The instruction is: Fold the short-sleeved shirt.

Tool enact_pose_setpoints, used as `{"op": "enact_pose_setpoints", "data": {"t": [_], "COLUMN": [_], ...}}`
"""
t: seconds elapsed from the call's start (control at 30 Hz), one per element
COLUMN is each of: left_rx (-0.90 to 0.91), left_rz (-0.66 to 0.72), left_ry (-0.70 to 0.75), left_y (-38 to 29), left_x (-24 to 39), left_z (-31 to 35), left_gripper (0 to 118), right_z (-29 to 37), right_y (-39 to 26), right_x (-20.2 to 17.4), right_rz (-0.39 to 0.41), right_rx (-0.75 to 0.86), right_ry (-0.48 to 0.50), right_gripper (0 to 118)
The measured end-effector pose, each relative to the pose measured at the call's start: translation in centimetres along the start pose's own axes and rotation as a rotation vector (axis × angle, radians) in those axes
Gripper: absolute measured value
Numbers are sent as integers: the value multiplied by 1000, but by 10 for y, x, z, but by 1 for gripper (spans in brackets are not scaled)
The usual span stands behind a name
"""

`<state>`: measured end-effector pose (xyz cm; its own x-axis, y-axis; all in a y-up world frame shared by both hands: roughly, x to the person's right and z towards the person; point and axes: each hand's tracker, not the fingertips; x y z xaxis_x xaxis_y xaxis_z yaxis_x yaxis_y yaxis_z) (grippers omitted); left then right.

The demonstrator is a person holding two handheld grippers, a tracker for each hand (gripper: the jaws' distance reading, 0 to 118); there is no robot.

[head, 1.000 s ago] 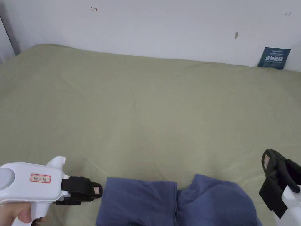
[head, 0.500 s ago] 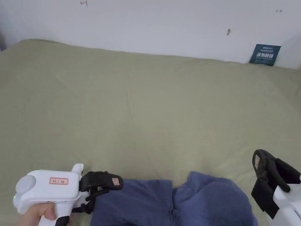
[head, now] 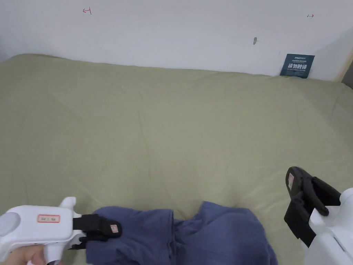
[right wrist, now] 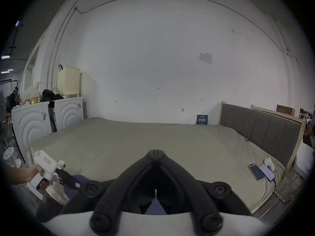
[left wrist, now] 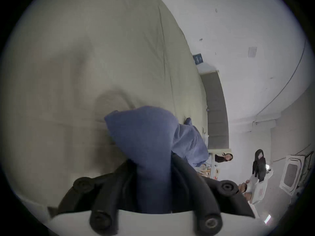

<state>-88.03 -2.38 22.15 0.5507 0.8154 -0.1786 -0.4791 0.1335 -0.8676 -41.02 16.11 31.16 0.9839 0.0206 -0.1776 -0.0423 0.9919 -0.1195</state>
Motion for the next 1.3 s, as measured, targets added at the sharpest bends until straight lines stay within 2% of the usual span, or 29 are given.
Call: {"op": "enact_pose_setpoints", "data": {"t": [0.2, 0.33, 0.43, 0.5, 0.6, 0.7, 0.8, 0.87, 0.9, 0.93, 0.97, 1.0, 1.03, 1.13, 1.23, 1.27, 1.3], "left_rx": [135, 154, 120, 112, 65, 38, -4, -13, -23, -41, -62, -83, -96, -61, -42, -11, 10], "left_rz": [-34, -112, -194, -295, -374, -421, -528, -520, -515, -516, -520, -527, -526, -517, -442, -420, -413], "left_ry": [196, 368, 414, 511, 627, 625, 639, 625, 620, 611, 584, 531, 508, 468, 395, 356, 300], "left_y": [-18, -18, -19, -25, -27, -37, -51, -57, -60, -63, -74, -75, -77, -80, -70, -69, -67], "left_x": [29, 66, 106, 143, 175, 196, 213, 218, 218, 217, 223, 221, 219, 224, 225, 222, 217], "left_z": [99, 110, 91, 70, 35, -2, -46, -79, -95, -110, -129, -143, -155, -163, -133, -119, -106], "left_gripper": [15, 15, 15, 15, 15, 15, 15, 15, 19, 34, 79, 108, 118, 118, 117, 113, 104], "right_z": [-2, -6, -7, -7, -4, 2, 3, 5, 6, 7, 8, 9, 11, 14, 16, 15, 13], "right_y": [14, 16, 18, 19, 20, 19, 17, 15, 14, 14, 15, 15, 16, 18, 18, 16, 14], "right_x": [2, 2, 6, 13, 21, 30, 40, 47, 50, 52, 56, 59, 62, 66, 67, 66, 64], "right_rz": [-10, -6, -11, -38, -39, -40, -50, -63, -66, -68, -76, -86, -92, -78, -79, -77, -79], "right_rx": [63, 87, 92, 95, 95, 99, 94, 86, 82, 76, 61, 53, 50, 43, 40, 37, 34], "right_ry": [12, 9, -12, -18, -32, -48, -69, -83, -93, -102, -106, -109, -109, -128, -127, -127, -124], "right_gripper": [1, 1, 1, 1, 1, 1, 1, 1, 1, 1, 1, 1, 1, 1, 1, 1, 1]}}
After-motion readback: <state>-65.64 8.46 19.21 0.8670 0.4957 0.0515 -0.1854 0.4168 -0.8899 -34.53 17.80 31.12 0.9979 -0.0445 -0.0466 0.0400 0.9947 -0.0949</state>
